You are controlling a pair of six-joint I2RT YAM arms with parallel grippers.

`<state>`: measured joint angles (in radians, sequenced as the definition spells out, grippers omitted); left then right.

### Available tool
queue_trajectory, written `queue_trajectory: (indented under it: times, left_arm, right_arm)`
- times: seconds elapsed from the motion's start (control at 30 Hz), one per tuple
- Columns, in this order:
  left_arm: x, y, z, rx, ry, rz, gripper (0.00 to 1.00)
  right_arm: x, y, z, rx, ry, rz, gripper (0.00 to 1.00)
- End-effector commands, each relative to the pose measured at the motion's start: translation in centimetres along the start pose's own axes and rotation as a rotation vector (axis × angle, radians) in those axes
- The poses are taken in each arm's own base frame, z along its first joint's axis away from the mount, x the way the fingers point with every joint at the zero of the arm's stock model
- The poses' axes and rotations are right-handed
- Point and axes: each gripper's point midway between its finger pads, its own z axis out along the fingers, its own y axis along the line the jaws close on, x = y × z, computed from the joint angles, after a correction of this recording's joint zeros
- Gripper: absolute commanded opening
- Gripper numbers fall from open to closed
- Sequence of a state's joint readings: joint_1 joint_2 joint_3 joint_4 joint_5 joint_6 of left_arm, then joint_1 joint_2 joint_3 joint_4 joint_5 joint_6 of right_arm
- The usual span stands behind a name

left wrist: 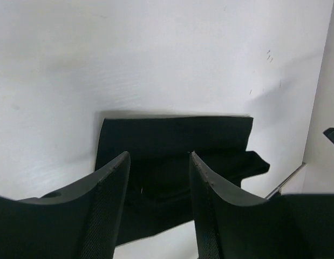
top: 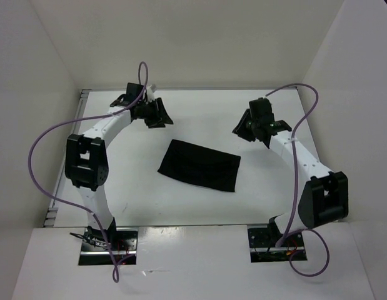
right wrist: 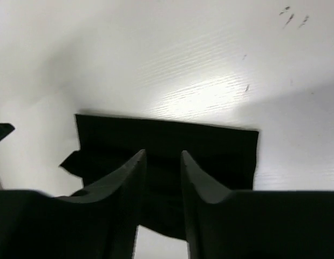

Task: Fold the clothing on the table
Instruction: Fold the skirt

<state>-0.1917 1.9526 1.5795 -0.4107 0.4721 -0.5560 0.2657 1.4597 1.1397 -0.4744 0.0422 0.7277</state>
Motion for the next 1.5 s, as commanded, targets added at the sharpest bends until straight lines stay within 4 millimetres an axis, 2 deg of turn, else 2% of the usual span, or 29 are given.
queue_trajectory:
  times: [0.0, 0.03, 0.07, 0.1, 0.13, 0.17, 0.2, 0.3, 0.33, 0.47, 0.53, 0.6, 0.67, 0.7, 0.77, 0.8, 0.87, 0.9, 0.97, 1.07, 1.13, 1.23, 1.3, 1.33, 1.37, 1.4, 1.43, 1.47]
  left_arm:
    - [-1.0, -1.4, -4.3, 0.001, -0.090, 0.030, 0.56]
    - [0.3, -1.7, -4.6, 0.032, -0.057, 0.036, 0.53]
    - [0.9, -2.3, -5.8, 0.042, -0.055, 0.053, 0.46]
    - [1.6, -2.6, -6.1, 0.046, -0.048, 0.083, 0.33]
    - [2.5, -2.6, -6.5, 0.056, -0.029, 0.088, 0.19]
    - [4.1, -3.8, -6.9, 0.077, -0.001, 0.117, 0.09]
    - [5.6, -3.0, -6.8, 0.074, 0.035, 0.127, 0.00]
    - [9.2, -2.9, -6.6, 0.075, 0.134, 0.153, 0.00]
    - [10.5, -1.9, -6.2, 0.048, 0.166, 0.161, 0.00]
    - [14.2, 0.4, -4.3, -0.006, 0.278, 0.152, 0.00]
    - [15.0, 1.0, -3.0, -0.015, 0.315, 0.143, 0.00]
    - [15.6, 0.5, -2.5, -0.008, 0.329, 0.150, 0.00]
    - [15.6, 0.6, -2.2, -0.011, 0.329, 0.132, 0.00]
    - [15.7, 0.2, -2.1, -0.004, 0.328, 0.144, 0.00]
    - [15.3, -0.1, -2.1, 0.000, 0.318, 0.141, 0.00]
    - [15.0, -0.4, -2.1, 0.004, 0.310, 0.146, 0.00]
    - [15.0, -0.4, -2.1, 0.004, 0.310, 0.146, 0.00]
    - [15.1, -0.1, -2.1, -0.010, 0.313, 0.143, 0.00]
    - [15.1, -0.1, -2.1, -0.010, 0.313, 0.143, 0.00]
    - [15.8, 0.6, -2.1, -0.027, 0.328, 0.134, 0.00]
    - [15.9, 0.8, -2.2, -0.036, 0.326, 0.135, 0.00]
    - [15.9, 0.9, -2.2, -0.046, 0.322, 0.127, 0.00]
    - [15.3, 0.7, -2.1, -0.047, 0.304, 0.136, 0.00]
    - [15.3, 0.7, -2.1, -0.047, 0.304, 0.137, 0.00]
    - [14.3, 0.2, -2.1, -0.049, 0.277, 0.141, 0.00]
    - [14.0, 0.1, -1.9, -0.048, 0.274, 0.143, 0.02]
    - [13.7, 0.2, -1.6, -0.057, 0.271, 0.133, 0.07]
    - [13.3, 0.2, -1.1, -0.055, 0.266, 0.136, 0.09]
  right_arm:
    - [-0.9, 3.3, -2.9, -0.140, -0.015, -0.146, 0.34]
    - [0.5, 2.8, -2.9, -0.105, 0.046, -0.178, 0.25]
    - [2.0, 2.5, -2.5, -0.089, 0.090, -0.229, 0.15]
    - [3.7, 3.3, -2.7, -0.101, 0.130, -0.277, 0.08]
    - [5.1, 3.1, -2.8, -0.088, 0.173, -0.307, 0.00]
    - [6.2, 3.3, -2.8, -0.086, 0.199, -0.325, 0.00]
    - [8.1, 3.8, -2.7, -0.092, 0.241, -0.375, 0.00]
    - [11.6, 3.8, -2.2, -0.076, 0.336, -0.433, 0.00]
    - [13.3, 4.1, -2.4, -0.085, 0.376, -0.474, 0.00]
    - [17.0, 4.0, -0.7, -0.072, 0.487, -0.537, 0.00]
    - [18.3, 3.2, 0.8, -0.036, 0.539, -0.540, 0.00]
    - [18.9, 3.1, 2.6, -0.018, 0.560, -0.552, 0.00]
    - [19.0, 2.8, 3.9, 0.014, 0.558, -0.569, 0.00]
    - [18.6, 3.3, 4.5, 0.019, 0.543, -0.571, 0.00]
    - [18.6, 2.7, 6.3, 0.073, 0.529, -0.585, 0.00]
    - [17.3, 3.6, 7.0, 0.069, 0.493, -0.576, 0.00]
    - [15.5, 4.1, 8.1, 0.075, 0.457, -0.548, 0.00]
    - [13.9, 5.7, 8.4, 0.038, 0.409, -0.531, 0.00]
    - [10.8, 6.9, 9.1, 0.025, 0.349, -0.494, 0.00]
    - [7.9, 7.8, 9.7, 0.046, 0.262, -0.469, 0.00]
    - [6.3, 7.0, 10.4, 0.080, 0.224, -0.452, 0.00]
    - [4.1, 6.8, 11.0, 0.113, 0.153, -0.437, 0.00]
    - [4.2, 6.5, 10.7, 0.125, 0.167, -0.440, 0.00]
    - [4.1, 6.9, 10.0, 0.109, 0.171, -0.437, 0.00]
    - [4.2, 7.0, 9.5, 0.094, 0.178, -0.435, 0.00]
    - [4.0, 7.8, 8.2, 0.051, 0.180, -0.428, 0.00]
    - [4.2, 8.0, 7.6, 0.033, 0.190, -0.426, 0.06]
    - [5.1, 7.0, 7.2, 0.044, 0.224, -0.428, 0.14]
